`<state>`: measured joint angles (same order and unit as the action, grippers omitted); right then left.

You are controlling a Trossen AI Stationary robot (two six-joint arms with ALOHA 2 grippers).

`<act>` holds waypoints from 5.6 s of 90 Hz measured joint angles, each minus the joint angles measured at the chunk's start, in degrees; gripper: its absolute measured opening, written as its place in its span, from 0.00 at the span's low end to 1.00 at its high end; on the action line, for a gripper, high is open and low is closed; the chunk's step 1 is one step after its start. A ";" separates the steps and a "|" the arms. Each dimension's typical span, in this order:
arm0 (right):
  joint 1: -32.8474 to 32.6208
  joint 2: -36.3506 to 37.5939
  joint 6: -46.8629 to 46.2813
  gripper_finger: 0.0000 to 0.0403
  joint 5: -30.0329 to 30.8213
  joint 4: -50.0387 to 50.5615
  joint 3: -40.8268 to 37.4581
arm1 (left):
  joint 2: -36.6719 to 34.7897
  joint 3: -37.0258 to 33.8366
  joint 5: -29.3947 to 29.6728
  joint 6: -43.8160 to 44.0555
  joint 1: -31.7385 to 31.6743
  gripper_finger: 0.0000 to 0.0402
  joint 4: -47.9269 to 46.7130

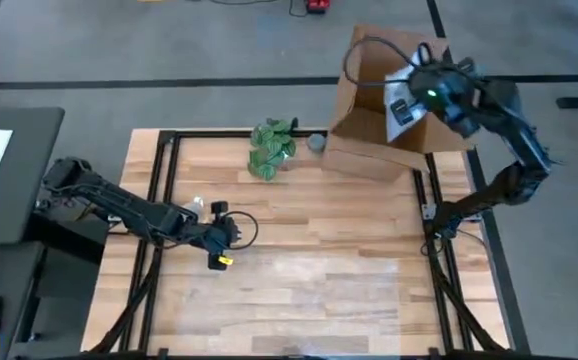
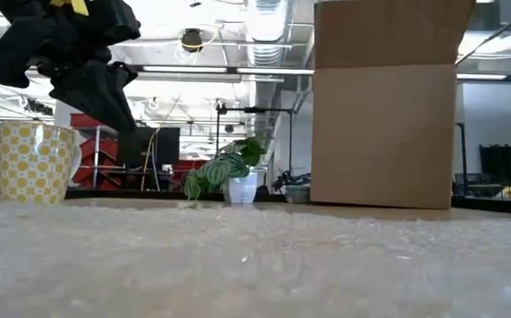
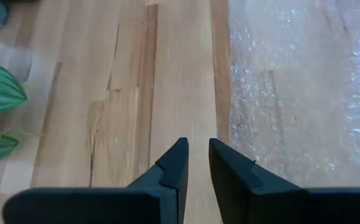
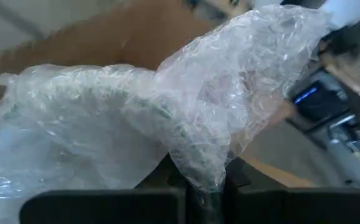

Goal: Wrap mug
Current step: Put the blue wrapped mug into the box

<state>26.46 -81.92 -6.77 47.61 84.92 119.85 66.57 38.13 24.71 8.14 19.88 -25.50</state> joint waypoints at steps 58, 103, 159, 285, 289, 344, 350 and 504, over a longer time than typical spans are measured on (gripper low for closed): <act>24.95 -17.80 14.94 0.03 -24.75 -11.50 -17.35 | 0.00 0.00 -0.04 0.06 0.00 0.11 3.99; 27.21 -17.74 20.22 0.05 -34.64 -26.04 -36.89 | 0.00 0.00 -0.09 0.65 0.02 0.11 6.21; 23.04 -17.61 23.35 0.09 -40.61 -12.68 -37.59 | 0.01 0.00 -0.10 0.67 0.02 0.11 7.48; 23.25 3.24 24.79 0.62 -41.55 -10.84 -28.87 | 0.02 6.93 -0.13 -6.60 1.07 0.11 11.18; 22.59 4.36 24.55 0.62 -41.94 -11.80 -28.39 | 0.02 6.93 -0.15 -7.28 1.07 0.11 11.63; 13.46 4.77 15.29 0.51 -46.20 -42.47 -28.30 | 0.07 6.62 42.65 -16.11 -11.44 0.11 16.95; 12.65 3.65 15.24 0.50 -46.20 -44.74 -28.30 | 0.07 6.60 38.07 -20.23 -14.01 0.11 21.06; -2.28 3.69 16.06 0.40 -46.70 -34.60 -28.46 | 13.86 16.02 -13.93 -42.35 -17.97 0.00 62.25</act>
<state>24.17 -78.23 9.29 0.91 50.32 91.39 80.43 54.15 10.78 -34.21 1.91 36.74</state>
